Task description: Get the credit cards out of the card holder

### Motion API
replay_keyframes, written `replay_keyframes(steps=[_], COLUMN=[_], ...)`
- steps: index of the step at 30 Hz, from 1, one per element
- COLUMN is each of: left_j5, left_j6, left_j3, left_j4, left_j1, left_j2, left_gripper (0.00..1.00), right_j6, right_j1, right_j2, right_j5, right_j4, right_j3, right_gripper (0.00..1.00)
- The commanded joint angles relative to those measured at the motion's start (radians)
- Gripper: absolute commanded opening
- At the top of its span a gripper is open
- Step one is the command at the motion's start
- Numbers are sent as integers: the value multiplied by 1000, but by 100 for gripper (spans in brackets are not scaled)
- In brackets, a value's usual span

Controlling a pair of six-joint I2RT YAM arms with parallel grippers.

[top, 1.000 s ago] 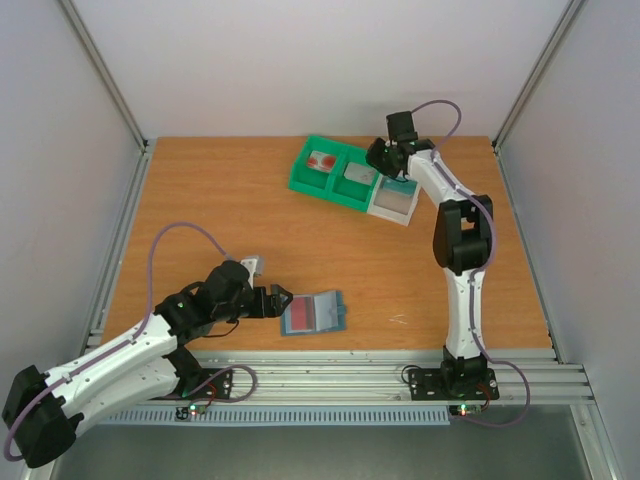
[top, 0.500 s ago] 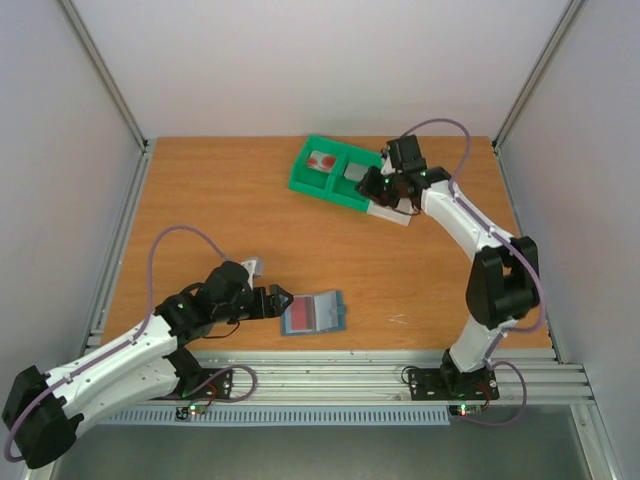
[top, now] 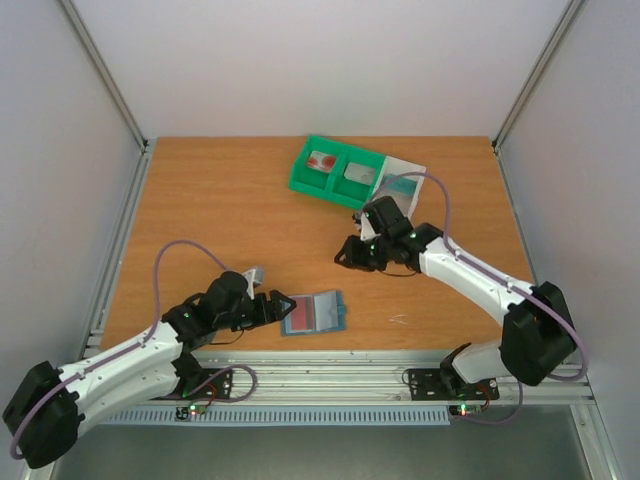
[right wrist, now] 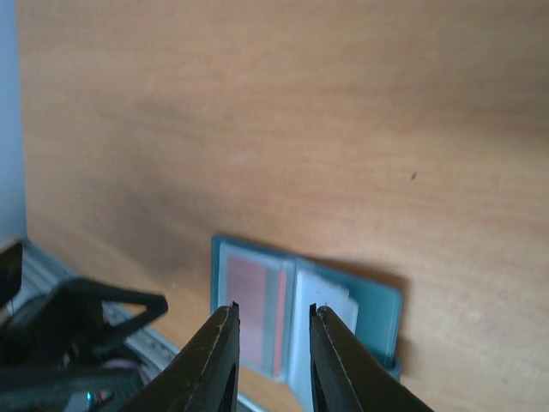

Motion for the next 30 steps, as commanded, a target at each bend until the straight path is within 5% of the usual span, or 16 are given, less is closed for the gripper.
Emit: replay_keyframes(steps=[1,15,30], left_j5=[-8,-13,7], left_j6=[-47,-60,-78], left_j3=[-19,-71,-79], left_j4=[97,280,349], left_j1=[6,6,7], left_j2=[4,130,184], left_gripper=[84,79,65], right_j6=[36,119,145], right_j1=[59,219,249], right_j2=[-76,18,220], right_j5=[-29,-63,-140], right_j4=[42,267,434], right_j3=[-89,-223,-260], right_gripper=[24,23,18])
